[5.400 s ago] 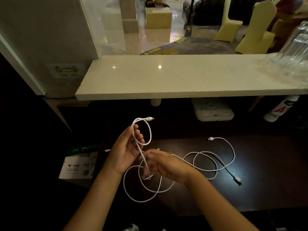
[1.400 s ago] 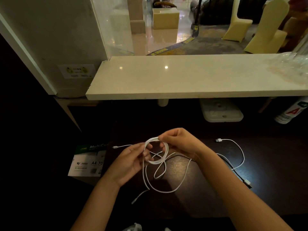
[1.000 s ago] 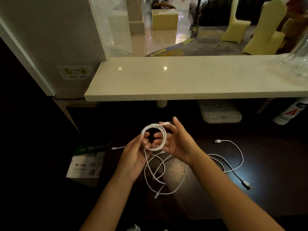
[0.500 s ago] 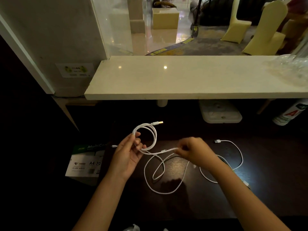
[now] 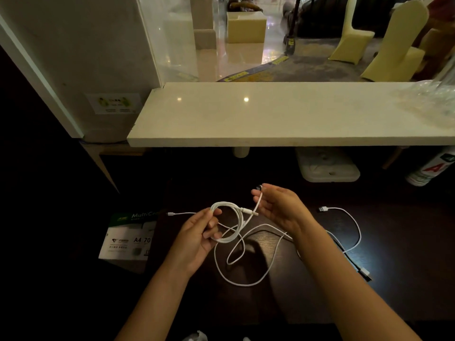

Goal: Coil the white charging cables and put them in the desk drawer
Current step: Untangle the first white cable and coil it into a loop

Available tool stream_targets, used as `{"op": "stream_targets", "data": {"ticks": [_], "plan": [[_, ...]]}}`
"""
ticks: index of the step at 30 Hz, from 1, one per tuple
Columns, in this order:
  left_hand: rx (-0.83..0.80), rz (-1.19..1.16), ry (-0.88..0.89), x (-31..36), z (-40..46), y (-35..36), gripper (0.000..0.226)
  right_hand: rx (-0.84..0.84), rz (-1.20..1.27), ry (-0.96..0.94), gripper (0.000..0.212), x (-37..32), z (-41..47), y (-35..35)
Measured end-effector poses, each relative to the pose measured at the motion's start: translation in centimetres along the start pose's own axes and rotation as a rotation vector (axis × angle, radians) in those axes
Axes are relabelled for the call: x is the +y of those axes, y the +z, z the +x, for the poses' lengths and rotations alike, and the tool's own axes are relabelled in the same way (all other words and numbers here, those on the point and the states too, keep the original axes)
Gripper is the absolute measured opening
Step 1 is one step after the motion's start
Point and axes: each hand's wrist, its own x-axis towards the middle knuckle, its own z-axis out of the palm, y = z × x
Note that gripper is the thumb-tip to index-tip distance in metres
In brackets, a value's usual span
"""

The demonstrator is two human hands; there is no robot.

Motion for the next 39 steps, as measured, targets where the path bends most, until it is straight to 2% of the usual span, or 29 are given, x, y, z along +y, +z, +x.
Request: {"op": "stream_targets", "data": {"ticks": [5,6,12,14,16,19,22,25,27,29,30,33,35,37,39], "plan": [[-0.050,0.077,-0.053,0.2,-0.2,-0.5,0.020,-0.236,-0.664,-0.060,0.025,-2.1,-0.1,-0.4],[-0.055,0.075,-0.057,0.3,-0.2,-0.5,0.019,-0.269,-0.734,-0.067,0.026,-2.5,-0.1,-0.4],[-0.090,0.057,-0.067,0.1,-0.3,-0.2,0.020,-0.412,-0.826,-0.054,0.027,-2.1,0.5,-1.4],[-0.084,0.053,-0.073,0.0,-0.3,-0.3,0.021,-0.474,-0.775,-0.045,0.025,-1.4,0.8,-1.7],[-0.075,0.033,-0.079,0.0,-0.3,-0.4,0.021,-0.460,-0.660,-0.009,0.025,-0.6,1.1,-2.0],[-0.073,0.012,-0.085,-0.1,-0.4,-0.4,0.022,-0.462,-0.527,0.092,0.029,1.2,1.5,-2.0],[-0.081,0.014,-0.076,-0.4,-0.5,-0.1,0.024,-0.528,-0.396,0.194,0.022,2.6,1.2,-0.9],[-0.060,0.052,-0.053,-0.8,-0.6,0.2,0.025,-0.599,-0.246,0.327,0.033,2.5,0.2,0.7],[-0.037,0.058,-0.042,-1.0,-0.6,0.2,0.024,-0.720,-0.300,0.318,0.043,1.7,-0.5,1.1],[-0.013,0.077,-0.035,-1.0,-0.6,0.3,0.024,-0.852,-0.502,0.180,0.027,0.8,-1.3,1.5],[-0.006,0.089,-0.032,-1.0,-0.7,0.2,0.025,-0.884,-0.612,0.127,0.025,0.4,-1.6,1.7],[-0.015,0.089,-0.020,-0.8,-0.7,0.4,0.025,-0.870,-0.778,0.050,0.048,0.2,-1.4,1.2],[-0.033,0.082,-0.018,-0.6,-0.6,0.5,0.025,-0.885,-0.618,0.085,0.051,0.6,-1.2,0.7],[-0.039,0.089,-0.022,-0.4,-0.4,0.6,0.024,-0.935,-0.313,0.193,0.056,0.8,-1.1,0.4],[-0.036,0.084,-0.025,-0.1,-0.3,0.7,0.023,-0.967,-0.177,0.212,0.067,1.3,-0.9,0.2]]}}
